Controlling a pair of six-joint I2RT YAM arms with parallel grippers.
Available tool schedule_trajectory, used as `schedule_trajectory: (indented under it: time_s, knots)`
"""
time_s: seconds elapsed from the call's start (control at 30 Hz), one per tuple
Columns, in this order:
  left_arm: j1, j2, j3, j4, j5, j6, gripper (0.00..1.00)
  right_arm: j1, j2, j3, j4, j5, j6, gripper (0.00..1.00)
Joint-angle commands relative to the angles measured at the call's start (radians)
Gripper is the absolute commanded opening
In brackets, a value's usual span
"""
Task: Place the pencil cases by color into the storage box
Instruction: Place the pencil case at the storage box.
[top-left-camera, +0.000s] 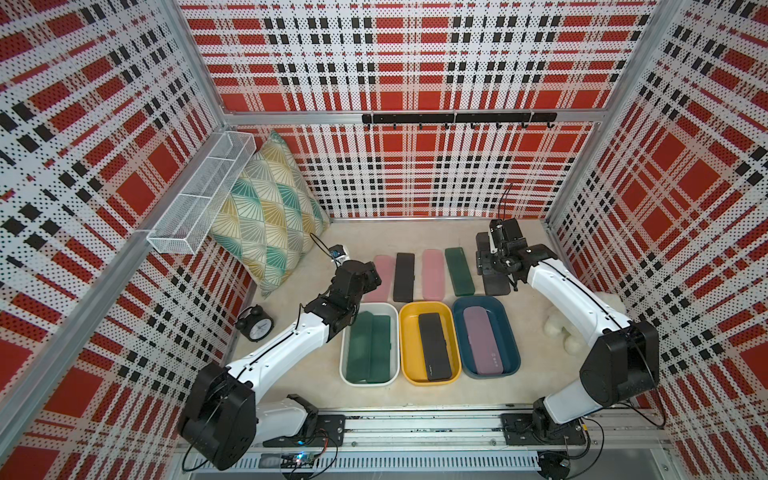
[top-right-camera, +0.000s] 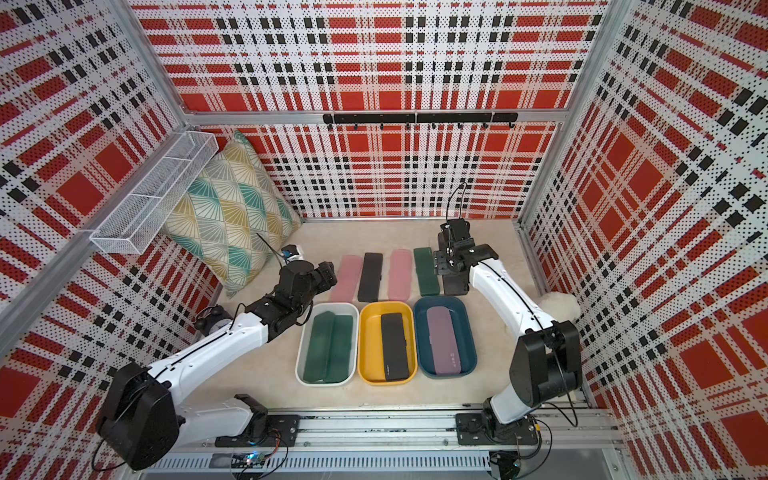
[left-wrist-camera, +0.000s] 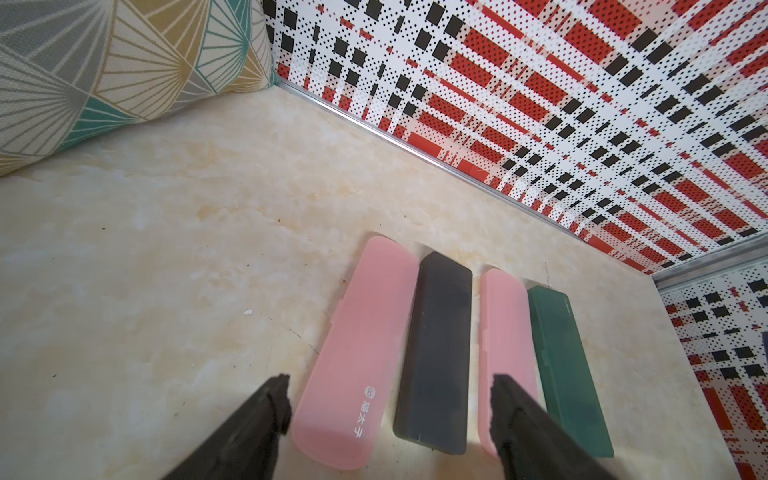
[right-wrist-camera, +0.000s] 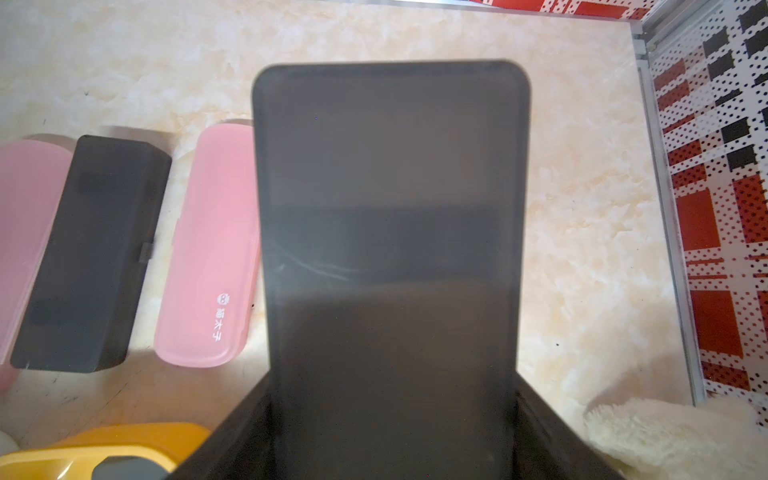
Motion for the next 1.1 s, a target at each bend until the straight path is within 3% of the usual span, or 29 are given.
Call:
schedule_trajectory:
  time_s: [0.0, 0.6, 1.07]
  knots:
    - [0.014, 0.007, 0.027, 0.029, 0.023, 0.021, 0.80, 0.045, -0.064, -0.009, -0.026, 0.055, 0.056, 0.50]
    - [0.035, 0.028, 0.039, 0.039, 0.058, 0.040, 0.80, 0.451, -0.072, -0.041, -0.064, 0.154, 0.327, 0.49]
    - [0.047, 0.037, 0.044, 0.043, 0.076, 0.054, 0.80, 0.650, 0.018, -0.083, -0.028, 0.177, 0.519, 0.49]
